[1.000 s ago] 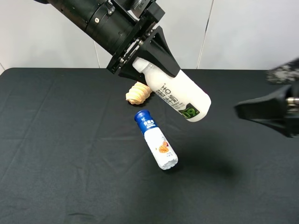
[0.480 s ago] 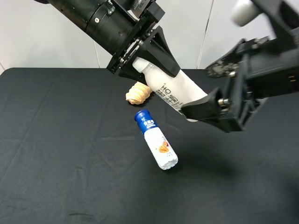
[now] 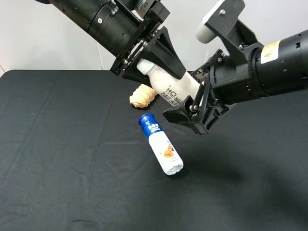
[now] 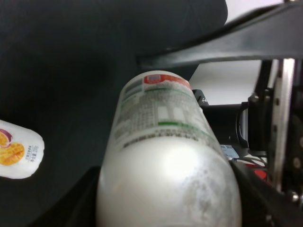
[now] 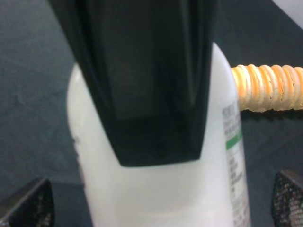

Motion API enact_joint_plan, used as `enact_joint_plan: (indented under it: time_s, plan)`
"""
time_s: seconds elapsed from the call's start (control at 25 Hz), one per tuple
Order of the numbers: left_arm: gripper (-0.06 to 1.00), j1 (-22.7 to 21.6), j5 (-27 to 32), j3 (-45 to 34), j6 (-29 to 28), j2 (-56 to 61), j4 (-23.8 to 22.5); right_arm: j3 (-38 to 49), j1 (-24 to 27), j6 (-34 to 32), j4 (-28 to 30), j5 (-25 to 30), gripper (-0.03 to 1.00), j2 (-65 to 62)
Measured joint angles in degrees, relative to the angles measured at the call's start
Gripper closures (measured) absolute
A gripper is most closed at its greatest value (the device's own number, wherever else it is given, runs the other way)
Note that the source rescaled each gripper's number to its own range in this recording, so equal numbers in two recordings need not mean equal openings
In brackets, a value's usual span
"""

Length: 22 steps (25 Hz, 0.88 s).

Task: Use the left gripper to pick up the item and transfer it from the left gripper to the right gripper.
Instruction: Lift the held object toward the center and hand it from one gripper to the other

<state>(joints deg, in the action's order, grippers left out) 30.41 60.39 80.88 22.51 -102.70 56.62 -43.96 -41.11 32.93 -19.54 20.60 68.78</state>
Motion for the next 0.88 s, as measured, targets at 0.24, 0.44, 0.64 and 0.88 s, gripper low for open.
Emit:
enact_joint_plan:
  time_s: [0.24,0.44,0.64,0.88]
  plan:
    - [0.94,0.0,0.0,0.0,0.0,0.0,0.0,0.0,0.0,0.0,0.4,-0.1,0.14,0.3]
    - [0.94,0.0,0.1,0.0,0.2,0.0,0.0,0.0,0.0,0.3,1.5,-0.1,0.82,0.3]
    - [0.94,0.0,0.0,0.0,0.2,0.0,0.0,0.0,0.0,0.4,1.5,-0.1,0.84,0.3]
    - [0.94,0.0,-0.5,0.0,0.2,0.0,0.0,0.0,0.0,0.4,1.6,-0.2,0.84,0.3]
